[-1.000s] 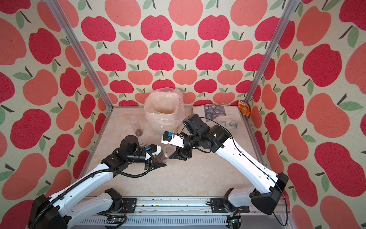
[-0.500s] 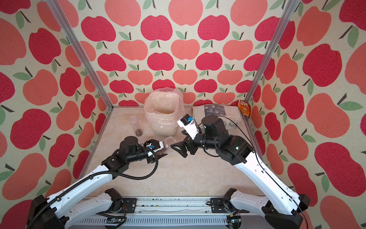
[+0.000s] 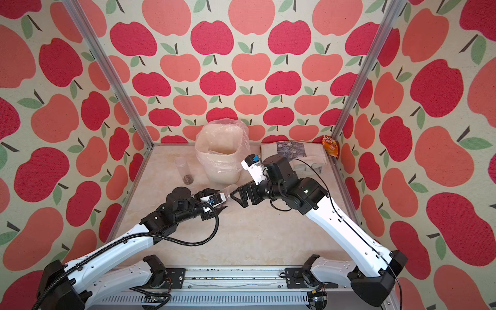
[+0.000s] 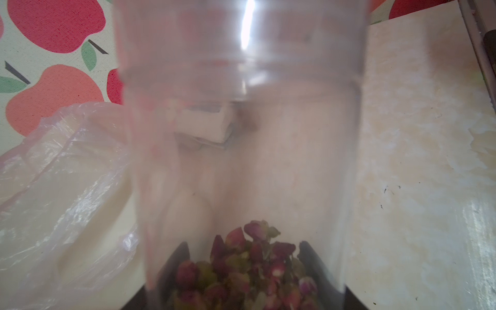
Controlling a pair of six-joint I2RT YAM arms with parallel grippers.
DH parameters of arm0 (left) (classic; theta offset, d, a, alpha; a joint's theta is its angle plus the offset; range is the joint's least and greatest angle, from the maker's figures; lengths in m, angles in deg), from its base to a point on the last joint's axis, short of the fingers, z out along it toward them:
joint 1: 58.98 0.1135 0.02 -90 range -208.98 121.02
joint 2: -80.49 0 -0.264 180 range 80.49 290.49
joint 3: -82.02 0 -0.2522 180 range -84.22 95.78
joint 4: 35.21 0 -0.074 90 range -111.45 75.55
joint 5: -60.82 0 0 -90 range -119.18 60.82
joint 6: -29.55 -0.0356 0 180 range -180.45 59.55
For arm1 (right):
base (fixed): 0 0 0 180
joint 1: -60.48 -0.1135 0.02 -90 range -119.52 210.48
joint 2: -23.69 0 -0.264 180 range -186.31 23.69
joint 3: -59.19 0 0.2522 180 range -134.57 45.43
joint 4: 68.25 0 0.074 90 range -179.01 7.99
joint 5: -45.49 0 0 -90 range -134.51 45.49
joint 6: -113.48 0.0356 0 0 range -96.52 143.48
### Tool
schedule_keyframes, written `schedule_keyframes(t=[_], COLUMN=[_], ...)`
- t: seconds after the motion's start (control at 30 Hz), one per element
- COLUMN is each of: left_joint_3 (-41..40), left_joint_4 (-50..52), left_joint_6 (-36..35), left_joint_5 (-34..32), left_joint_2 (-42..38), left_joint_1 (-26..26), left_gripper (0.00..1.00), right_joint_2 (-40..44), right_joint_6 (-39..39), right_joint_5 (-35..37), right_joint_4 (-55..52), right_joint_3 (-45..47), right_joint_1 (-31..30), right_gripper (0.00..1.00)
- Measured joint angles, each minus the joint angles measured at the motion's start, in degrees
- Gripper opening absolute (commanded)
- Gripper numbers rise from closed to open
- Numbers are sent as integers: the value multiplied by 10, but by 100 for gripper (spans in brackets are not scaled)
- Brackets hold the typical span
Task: Empty the moldy dried flower tea in the jars
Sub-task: Unscrew the lid from the jar.
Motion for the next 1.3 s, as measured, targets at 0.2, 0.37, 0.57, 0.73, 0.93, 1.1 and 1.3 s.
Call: schedule_keyframes(t=[0.2, 0.37, 0.57, 0.73, 0.93, 1.1, 1.3], left_joint_3=[0, 0, 0, 1, 22, 33, 33], left_joint_4=[0, 0, 3, 17, 91, 136, 146], left_joint_6=[-1, -2, -1, 8, 37, 58, 63], left_joint_5=[-7, -11, -11, 13, 189, 306, 319], left_joint_2=[0, 0, -1, -2, 3, 14, 17], left_joint_1=[-2, -5, -5, 0, 49, 70, 70], left_gripper=[22, 22, 20, 20, 20, 20, 19], right_joint_2=[-32, -56, -63, -69, -79, -78, -78], right_joint_6=[3, 2, -9, -82, -321, -453, -493], right_joint_5=[-15, -32, -62, -82, -74, -57, -57], right_joint_4=[0, 1, 3, -9, -75, -109, -115], right_joint_3=[0, 0, 0, -3, -39, -57, -57], right_joint_1=[0, 2, 8, 12, -13, -39, -42], right_gripper=[97, 79, 47, 21, 18, 24, 62])
